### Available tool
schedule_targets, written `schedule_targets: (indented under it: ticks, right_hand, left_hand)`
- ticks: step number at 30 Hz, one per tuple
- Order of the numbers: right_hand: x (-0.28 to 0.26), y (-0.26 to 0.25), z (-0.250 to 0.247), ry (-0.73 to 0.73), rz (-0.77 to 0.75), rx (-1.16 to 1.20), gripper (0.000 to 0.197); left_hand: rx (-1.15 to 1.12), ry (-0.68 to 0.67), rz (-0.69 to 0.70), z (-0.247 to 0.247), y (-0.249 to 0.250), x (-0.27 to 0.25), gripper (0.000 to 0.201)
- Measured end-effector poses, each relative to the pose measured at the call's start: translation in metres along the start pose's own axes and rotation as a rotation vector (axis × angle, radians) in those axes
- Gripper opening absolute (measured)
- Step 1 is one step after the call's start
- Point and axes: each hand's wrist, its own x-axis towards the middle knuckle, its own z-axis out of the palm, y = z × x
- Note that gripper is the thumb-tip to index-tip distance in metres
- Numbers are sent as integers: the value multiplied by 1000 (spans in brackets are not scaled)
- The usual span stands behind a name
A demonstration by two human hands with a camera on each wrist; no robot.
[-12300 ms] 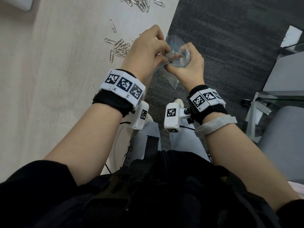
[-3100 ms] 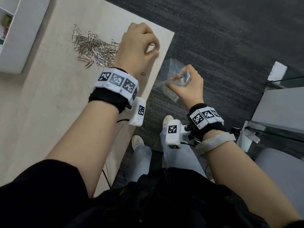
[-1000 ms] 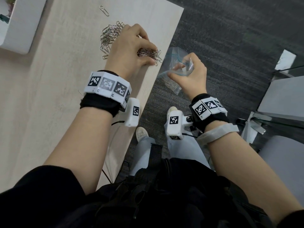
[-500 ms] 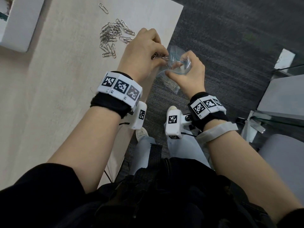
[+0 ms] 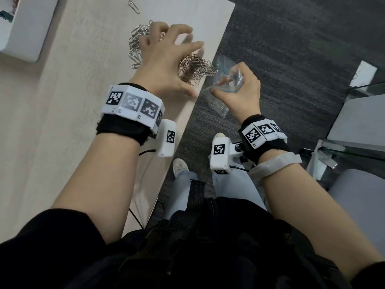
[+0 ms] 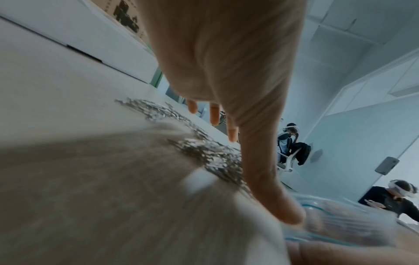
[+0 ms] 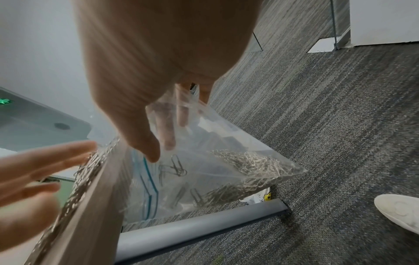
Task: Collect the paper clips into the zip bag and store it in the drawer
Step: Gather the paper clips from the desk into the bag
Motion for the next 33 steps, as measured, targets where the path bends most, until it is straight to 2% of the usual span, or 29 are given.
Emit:
schedule_targets:
  ticks: [3,6,12,19,24,33]
  right_hand:
    - [0,0,-1,-3,5,-2,37]
    - [0,1,0,-7,3,-3,37]
    - [-2,-2,-1,5,-2,8,35]
    - [-2,-5,0,9,-9,11,34]
    - [-4,-8,-2,4,-5,16,36]
    - [-3,-8,-3,6,-22,12,37]
  left_hand:
    - [-44,-21,-15,1,-5,-1,84]
    - [-157,17,-1,6,-4,1,69]
    - [-248,80,20,15,2,3,45]
    - [-238,140,61,30,14,11,30]
    - [-245,153,91,36,22,14,32]
    - [-467,114,112,31,25,14,39]
